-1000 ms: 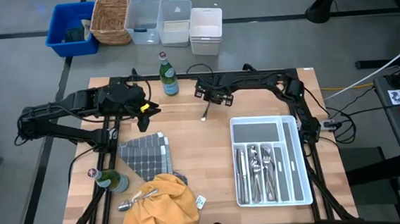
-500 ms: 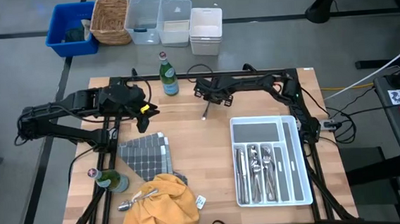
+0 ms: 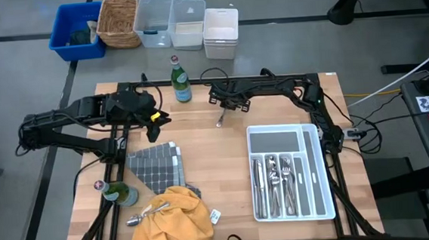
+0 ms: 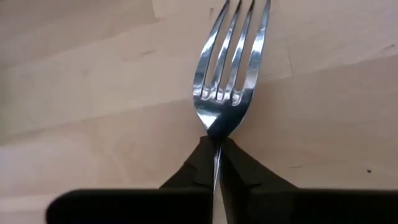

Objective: Sort silverware
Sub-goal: Stack the silver fork into the white utensil tray with the other silver forks, then stack the silver spoon into the white utensil tray with the other silver spoons

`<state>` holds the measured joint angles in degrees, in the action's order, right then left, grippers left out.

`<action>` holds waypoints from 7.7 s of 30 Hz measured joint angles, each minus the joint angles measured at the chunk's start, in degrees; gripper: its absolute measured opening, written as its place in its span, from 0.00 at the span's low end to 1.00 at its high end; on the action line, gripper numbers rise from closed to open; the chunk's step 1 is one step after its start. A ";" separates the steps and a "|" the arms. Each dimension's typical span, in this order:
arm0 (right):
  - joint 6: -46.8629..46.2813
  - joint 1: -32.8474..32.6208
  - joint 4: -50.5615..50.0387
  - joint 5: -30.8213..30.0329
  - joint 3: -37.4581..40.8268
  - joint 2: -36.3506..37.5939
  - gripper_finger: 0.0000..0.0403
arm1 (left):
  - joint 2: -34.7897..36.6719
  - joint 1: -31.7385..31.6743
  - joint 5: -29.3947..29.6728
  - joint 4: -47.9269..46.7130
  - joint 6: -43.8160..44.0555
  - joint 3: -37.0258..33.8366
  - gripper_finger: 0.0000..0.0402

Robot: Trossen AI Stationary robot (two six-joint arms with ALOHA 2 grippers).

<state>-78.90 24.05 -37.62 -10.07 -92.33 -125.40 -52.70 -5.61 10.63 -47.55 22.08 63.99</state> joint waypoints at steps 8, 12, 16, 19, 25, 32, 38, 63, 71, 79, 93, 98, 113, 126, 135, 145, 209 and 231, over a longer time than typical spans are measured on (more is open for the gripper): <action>7.51 0.02 -5.79 5.99 -0.17 0.31 0.06 | 0.01 0.00 -1.70 -0.01 2.12 0.00 0.24; 11.50 -1.20 -9.19 6.27 0.71 0.44 0.02 | 0.03 0.00 -1.75 -0.06 2.33 0.00 0.24; 15.35 -2.61 -10.55 4.50 0.81 0.39 0.04 | 0.06 0.00 -1.75 -0.08 2.75 0.00 0.24; 16.20 -3.70 -9.96 1.16 0.95 0.27 0.10 | 0.06 0.00 -1.77 -0.09 3.16 0.00 0.24; 16.38 -4.22 -9.29 -0.13 1.01 0.15 0.20 | 0.06 0.00 -1.77 -0.11 3.22 0.00 0.24; 16.36 -4.20 -9.05 0.05 1.03 0.11 0.18 | 0.06 0.00 -1.77 -0.11 3.47 0.00 0.24; 18.96 -4.20 -8.99 0.27 0.81 0.11 0.03 | 0.06 0.00 -1.79 -0.13 3.49 0.00 0.24; 37.72 -4.41 -38.09 14.50 -30.10 -0.16 0.03 | 0.06 8.88 -3.22 -7.37 8.21 0.00 0.24; 38.85 -8.16 -52.34 18.74 -41.80 0.33 0.03 | 0.06 14.74 -2.11 -6.76 8.34 0.00 0.24; 34.10 -16.94 -52.49 20.56 -41.31 4.62 0.03 | -0.19 18.81 -0.50 -2.52 9.55 -1.85 0.24; 4.52 -38.94 -52.42 11.08 -41.29 9.81 0.03 | -0.21 27.17 -1.25 0.28 9.55 -8.52 0.24; -6.79 -46.63 -52.32 5.10 -40.02 9.79 0.03 | -0.23 29.40 -0.98 2.27 8.70 -9.40 0.24; -31.00 -60.32 -52.40 4.70 -13.14 15.37 0.04 | -2.18 29.94 2.69 17.99 1.98 -9.40 0.24; -39.96 -65.50 -44.98 2.04 12.64 22.34 0.04 | -5.98 29.94 2.69 18.22 3.64 -9.39 0.24; -40.73 -65.29 -34.16 1.65 23.95 22.34 0.04 | -6.39 29.88 2.68 18.24 4.78 -9.38 0.24; -41.02 -65.29 -27.30 1.17 27.93 22.40 0.04 | -6.39 30.00 2.60 18.22 7.86 -9.38 0.24; -28.35 -65.29 -39.01 3.15 11.67 22.25 0.33 | -44.38 40.80 -34.47 -2.55 6.35 -6.78 0.38; -27.48 -65.29 -38.97 3.17 11.67 22.25 0.33 | -46.63 41.81 -29.92 2.16 7.65 -9.40 0.24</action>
<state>-106.38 -41.23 -76.60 -6.90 -80.66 -103.15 -99.33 36.21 -19.29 -45.39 29.73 54.59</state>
